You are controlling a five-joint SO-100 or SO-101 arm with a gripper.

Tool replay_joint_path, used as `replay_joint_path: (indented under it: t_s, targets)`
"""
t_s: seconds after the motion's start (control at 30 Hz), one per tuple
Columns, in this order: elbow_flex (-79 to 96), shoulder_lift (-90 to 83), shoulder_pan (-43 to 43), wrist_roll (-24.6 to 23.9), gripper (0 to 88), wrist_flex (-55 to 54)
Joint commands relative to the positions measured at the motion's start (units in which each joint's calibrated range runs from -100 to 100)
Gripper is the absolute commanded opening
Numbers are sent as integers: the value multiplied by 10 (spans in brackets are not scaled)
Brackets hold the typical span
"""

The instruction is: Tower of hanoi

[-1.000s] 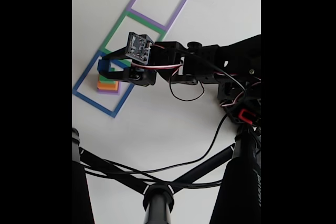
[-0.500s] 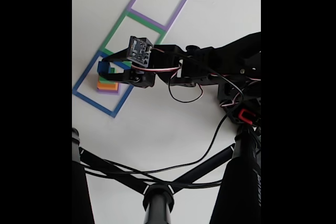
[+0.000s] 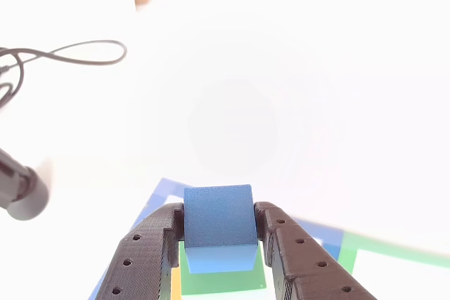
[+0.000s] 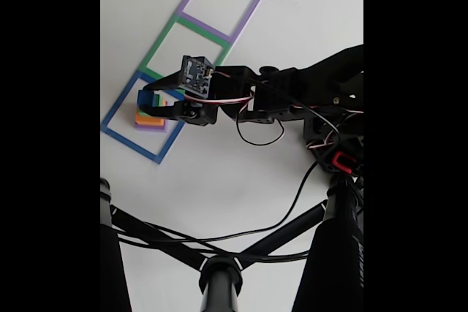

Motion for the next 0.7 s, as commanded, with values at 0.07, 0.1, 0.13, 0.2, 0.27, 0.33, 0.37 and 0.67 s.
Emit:
replay_joint_path:
  t_s: [0.07, 0.1, 0.13, 0.2, 0.27, 0.33, 0.37, 0.67]
  targets:
    - [-2, 9, -2, 6, 15, -30]
    - [-2, 12, -2, 6, 16, -33]
    - [-2, 14, -1, 6, 16, -34]
    - [-2, 18, 0, 6, 20, -38]
    - [-2, 21, 0, 6, 39, -40]
    - [0, 23, 1, 6, 44, -40]
    - [1, 23, 1, 6, 48, -40]
    - [13, 24, 1, 6, 142, -55]
